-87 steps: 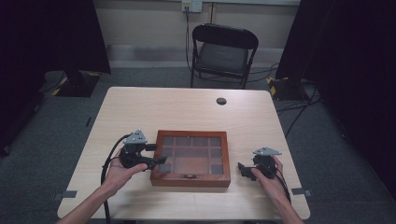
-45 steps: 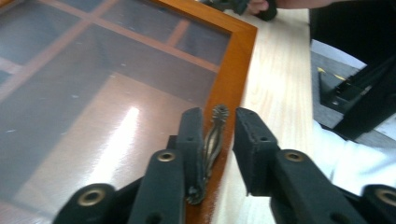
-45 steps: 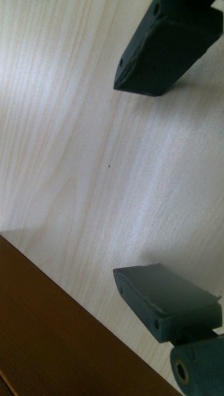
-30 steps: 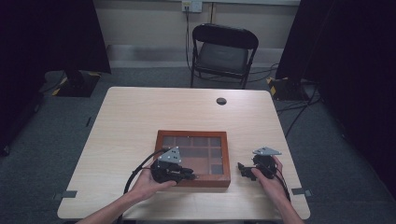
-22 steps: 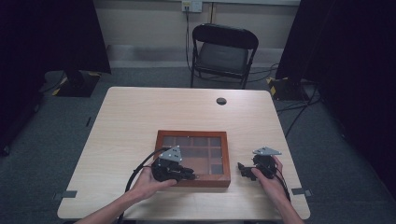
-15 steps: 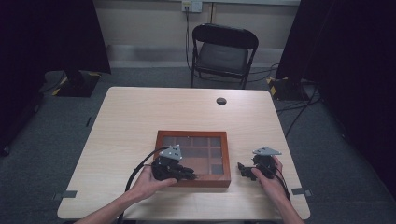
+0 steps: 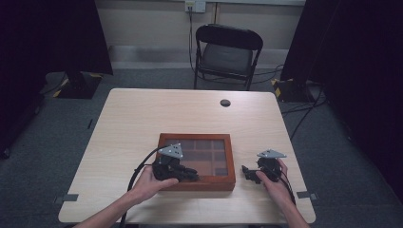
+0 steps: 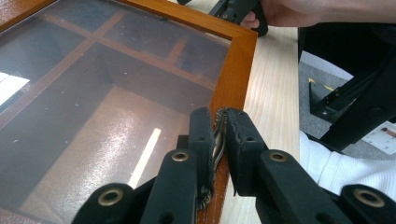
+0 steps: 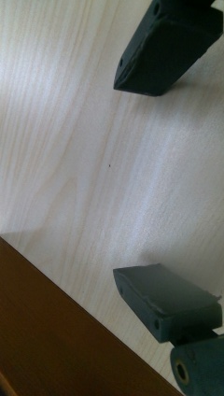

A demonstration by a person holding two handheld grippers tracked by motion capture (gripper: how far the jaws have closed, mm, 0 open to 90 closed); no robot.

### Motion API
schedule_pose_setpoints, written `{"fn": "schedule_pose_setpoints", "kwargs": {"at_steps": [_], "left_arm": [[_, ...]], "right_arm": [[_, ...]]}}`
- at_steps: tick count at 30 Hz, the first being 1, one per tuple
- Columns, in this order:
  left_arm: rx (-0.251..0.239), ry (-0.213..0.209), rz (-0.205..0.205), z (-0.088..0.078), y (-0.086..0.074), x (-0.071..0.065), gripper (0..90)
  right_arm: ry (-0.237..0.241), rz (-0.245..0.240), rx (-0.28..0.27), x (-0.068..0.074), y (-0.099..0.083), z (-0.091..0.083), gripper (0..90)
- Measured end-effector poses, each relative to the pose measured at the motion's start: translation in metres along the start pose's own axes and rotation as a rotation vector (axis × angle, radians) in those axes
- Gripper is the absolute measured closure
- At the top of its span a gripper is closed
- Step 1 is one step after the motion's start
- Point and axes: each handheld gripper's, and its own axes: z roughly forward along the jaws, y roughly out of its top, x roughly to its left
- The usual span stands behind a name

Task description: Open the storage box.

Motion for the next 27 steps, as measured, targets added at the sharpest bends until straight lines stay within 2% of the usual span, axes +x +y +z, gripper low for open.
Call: {"fn": "schedule_pose_setpoints", "kwargs": {"at_steps": [4, 9, 11, 14, 21, 27], "left_arm": [[0.0, -0.01, 0.003, -0.003, 0.002, 0.001, 81.2], [-0.036, -0.023, -0.015, -0.012, 0.011, 0.002, 81.2], [-0.033, -0.024, -0.014, -0.012, 0.012, 0.002, 81.1], [-0.003, -0.018, -0.004, -0.013, 0.015, 0.001, 81.2], [-0.013, -0.02, -0.028, -0.019, 0.023, 0.002, 81.0], [0.022, -0.008, -0.042, -0.023, 0.031, 0.001, 80.9]], "right_arm": [[0.002, -0.001, -0.001, 0.0, 0.0, 0.0, 8.2], [0.002, -0.001, 0.0, 0.0, 0.0, 0.0, 8.2], [0.002, -0.001, 0.0, 0.0, 0.0, 0.0, 8.2], [0.002, -0.001, 0.0, 0.0, 0.0, 0.0, 8.2], [0.004, -0.003, -0.001, 0.0, 0.0, 0.0, 8.0], [0.004, -0.003, 0.0, 0.0, 0.0, 0.001, 7.9]]}}
